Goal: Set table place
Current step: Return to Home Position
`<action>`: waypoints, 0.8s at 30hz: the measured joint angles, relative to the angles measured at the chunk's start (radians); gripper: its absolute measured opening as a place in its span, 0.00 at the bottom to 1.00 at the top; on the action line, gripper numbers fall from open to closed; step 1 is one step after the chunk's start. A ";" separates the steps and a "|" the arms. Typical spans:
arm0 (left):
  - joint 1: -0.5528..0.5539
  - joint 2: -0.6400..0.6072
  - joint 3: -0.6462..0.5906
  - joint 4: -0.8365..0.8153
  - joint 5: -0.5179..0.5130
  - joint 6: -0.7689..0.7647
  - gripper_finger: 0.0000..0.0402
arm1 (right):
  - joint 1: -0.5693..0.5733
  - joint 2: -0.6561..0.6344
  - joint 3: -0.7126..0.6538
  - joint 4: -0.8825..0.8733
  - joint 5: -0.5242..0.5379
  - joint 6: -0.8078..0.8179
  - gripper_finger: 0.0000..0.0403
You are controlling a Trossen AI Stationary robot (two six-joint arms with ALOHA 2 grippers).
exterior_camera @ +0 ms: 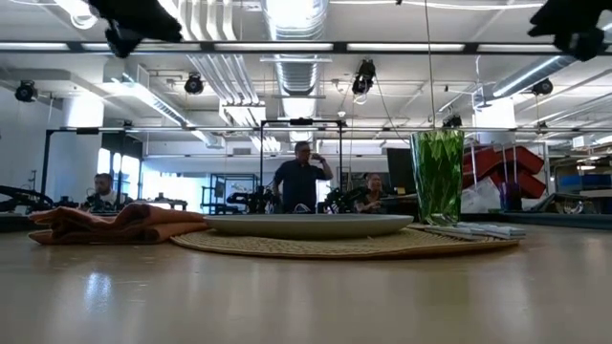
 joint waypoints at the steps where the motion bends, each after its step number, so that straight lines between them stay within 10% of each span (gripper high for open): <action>1: 0.000 -0.007 -0.063 0.106 0.004 0.009 0.15 | 0.000 -0.022 -0.050 0.085 -0.036 -0.013 0.17; 9: 0.008 0.044 -0.499 1.060 0.173 0.296 0.15 | 0.000 -0.062 -0.401 0.639 -0.306 -0.253 0.06; 24: 0.067 0.464 -0.594 1.443 0.393 0.293 0.15 | 0.000 -0.188 -0.612 0.805 -0.304 -0.260 0.00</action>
